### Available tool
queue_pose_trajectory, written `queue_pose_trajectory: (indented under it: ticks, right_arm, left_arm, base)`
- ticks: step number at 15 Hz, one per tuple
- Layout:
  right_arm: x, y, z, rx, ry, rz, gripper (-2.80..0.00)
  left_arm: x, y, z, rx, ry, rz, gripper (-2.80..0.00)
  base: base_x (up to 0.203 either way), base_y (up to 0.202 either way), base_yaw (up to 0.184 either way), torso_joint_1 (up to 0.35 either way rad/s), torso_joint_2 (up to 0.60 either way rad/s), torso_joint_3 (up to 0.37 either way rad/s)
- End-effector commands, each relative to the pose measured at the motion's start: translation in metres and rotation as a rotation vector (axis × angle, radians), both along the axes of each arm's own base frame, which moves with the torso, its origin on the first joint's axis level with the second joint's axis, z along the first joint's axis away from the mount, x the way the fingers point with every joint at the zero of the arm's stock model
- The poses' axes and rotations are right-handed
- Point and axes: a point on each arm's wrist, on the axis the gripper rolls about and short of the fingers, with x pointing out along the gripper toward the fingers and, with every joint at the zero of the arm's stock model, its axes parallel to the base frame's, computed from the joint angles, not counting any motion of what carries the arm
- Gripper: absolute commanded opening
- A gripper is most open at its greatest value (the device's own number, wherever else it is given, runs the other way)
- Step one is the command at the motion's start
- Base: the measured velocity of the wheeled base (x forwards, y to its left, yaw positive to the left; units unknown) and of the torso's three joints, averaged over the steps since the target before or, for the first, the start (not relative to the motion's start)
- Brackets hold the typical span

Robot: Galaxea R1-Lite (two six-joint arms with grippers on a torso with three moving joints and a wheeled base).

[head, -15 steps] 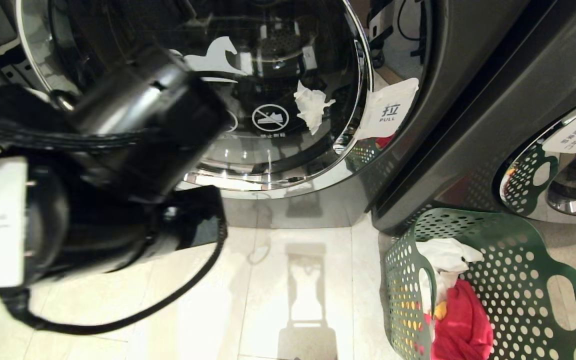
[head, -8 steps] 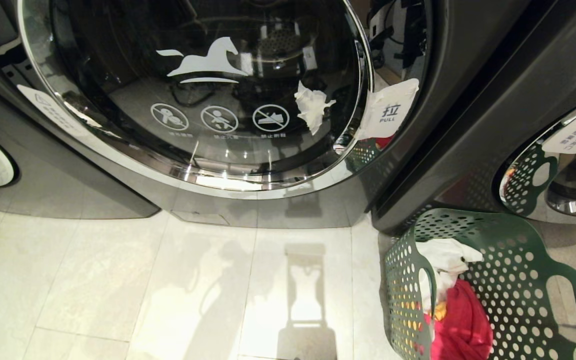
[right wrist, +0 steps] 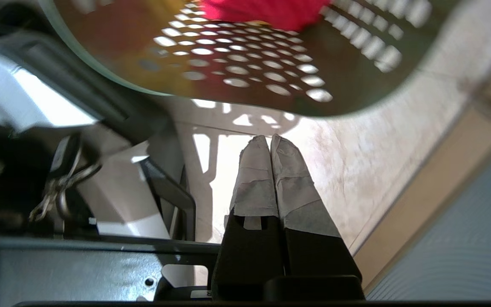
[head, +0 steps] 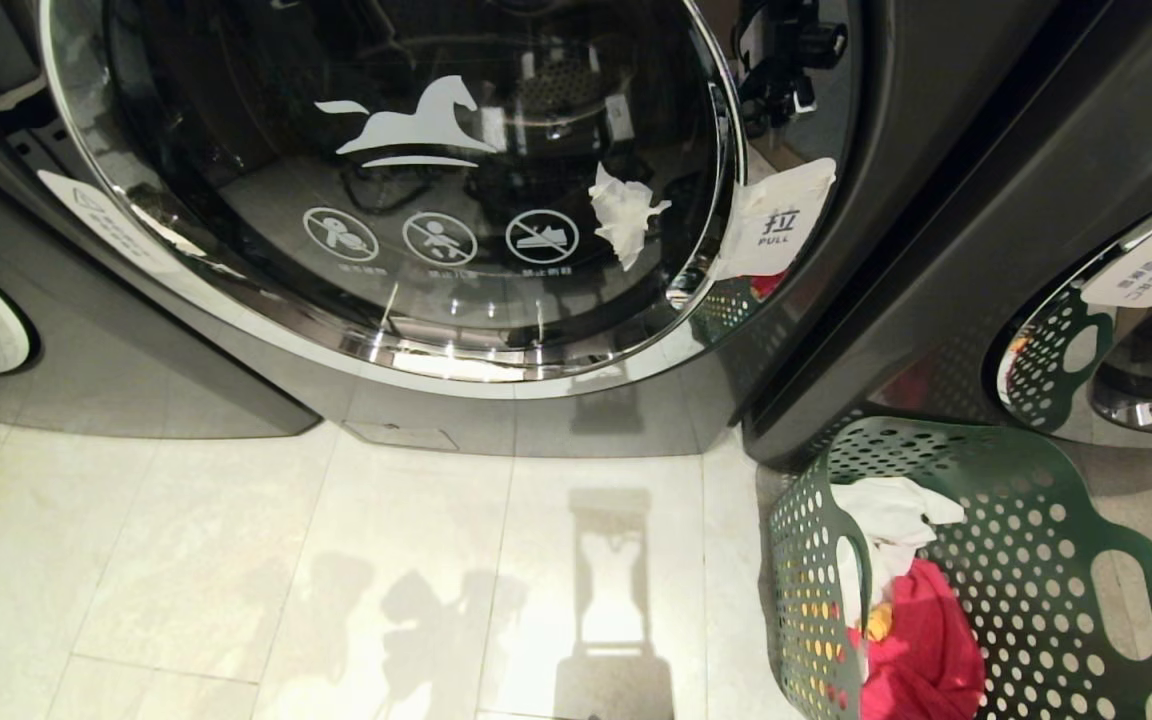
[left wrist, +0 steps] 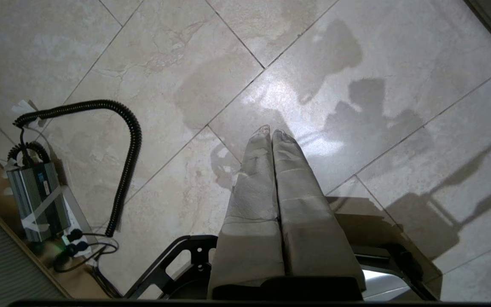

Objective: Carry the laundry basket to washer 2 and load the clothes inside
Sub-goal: Open the lid of the washing machine

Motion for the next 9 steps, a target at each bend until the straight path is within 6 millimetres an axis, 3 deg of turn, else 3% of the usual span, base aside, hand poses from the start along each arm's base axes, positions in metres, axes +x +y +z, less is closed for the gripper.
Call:
queue_pose_trajectory:
  ticks: [1,4,9]
  right_arm:
    - [-0.007,0.002,0.0,0.016,-0.052,-0.08,-2.8]
    - [-0.013,0.002,-0.003,0.052,-0.05,-0.296,-2.8]
    - [-0.018,0.005,-0.008,0.015,0.029,-0.216,-2.8]
  left_arm:
    - [0.0,0.0,-0.01,0.024,0.031,-0.018,-2.8]
    - [0.005,-0.002,-0.026,0.092,0.049,-0.091,-2.8]
    - [0.011,-0.004,-0.057,0.292,0.105,-0.269,-2.8]
  base:
    - [0.0,0.0,0.0,0.0,0.0,0.0]
    - [0.0,0.0,0.0,0.0,0.0,0.0]
    - [0.0,0.0,0.0,0.0,0.0,0.0]
